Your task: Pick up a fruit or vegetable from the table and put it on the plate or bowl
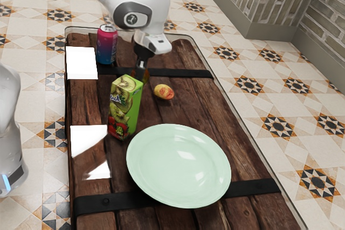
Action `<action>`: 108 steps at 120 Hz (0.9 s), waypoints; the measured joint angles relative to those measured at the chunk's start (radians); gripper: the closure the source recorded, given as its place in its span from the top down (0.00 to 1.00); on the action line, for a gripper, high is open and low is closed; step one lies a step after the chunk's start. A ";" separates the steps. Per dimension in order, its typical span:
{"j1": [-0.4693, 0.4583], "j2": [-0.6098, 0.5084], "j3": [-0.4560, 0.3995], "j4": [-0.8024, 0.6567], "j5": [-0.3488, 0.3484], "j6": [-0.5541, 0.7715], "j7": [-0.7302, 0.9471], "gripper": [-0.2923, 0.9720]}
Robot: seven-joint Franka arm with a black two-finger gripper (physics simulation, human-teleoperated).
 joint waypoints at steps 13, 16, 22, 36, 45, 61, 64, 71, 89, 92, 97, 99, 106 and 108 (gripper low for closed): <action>-0.001 -0.003 -0.003 0.072 0.003 -0.039 -0.012 0.61; -0.002 -0.001 -0.006 0.087 0.004 -0.045 -0.014 0.61; -0.004 0.005 -0.022 0.117 0.004 -0.055 -0.019 0.61; -0.012 0.035 -0.080 0.188 0.002 -0.068 -0.031 0.62; -0.014 0.069 -0.134 0.232 0.000 -0.072 -0.039 0.62; -0.016 0.125 -0.234 0.289 -0.005 -0.077 -0.056 0.62; -0.015 0.136 -0.257 0.300 -0.008 -0.078 -0.059 0.62; -0.016 0.157 -0.311 0.319 -0.016 -0.079 -0.067 0.62; -0.017 0.175 -0.416 0.329 -0.055 -0.079 -0.086 0.62; -0.018 0.177 -0.433 0.330 -0.063 -0.078 -0.089 0.62; -0.018 0.178 -0.462 0.330 -0.073 -0.076 -0.094 0.62; -0.019 0.179 -0.473 0.330 -0.076 -0.075 -0.097 0.62; -0.019 0.193 -0.507 0.331 -0.087 -0.069 -0.104 0.62; -0.019 0.196 -0.518 0.331 -0.089 -0.067 -0.107 0.62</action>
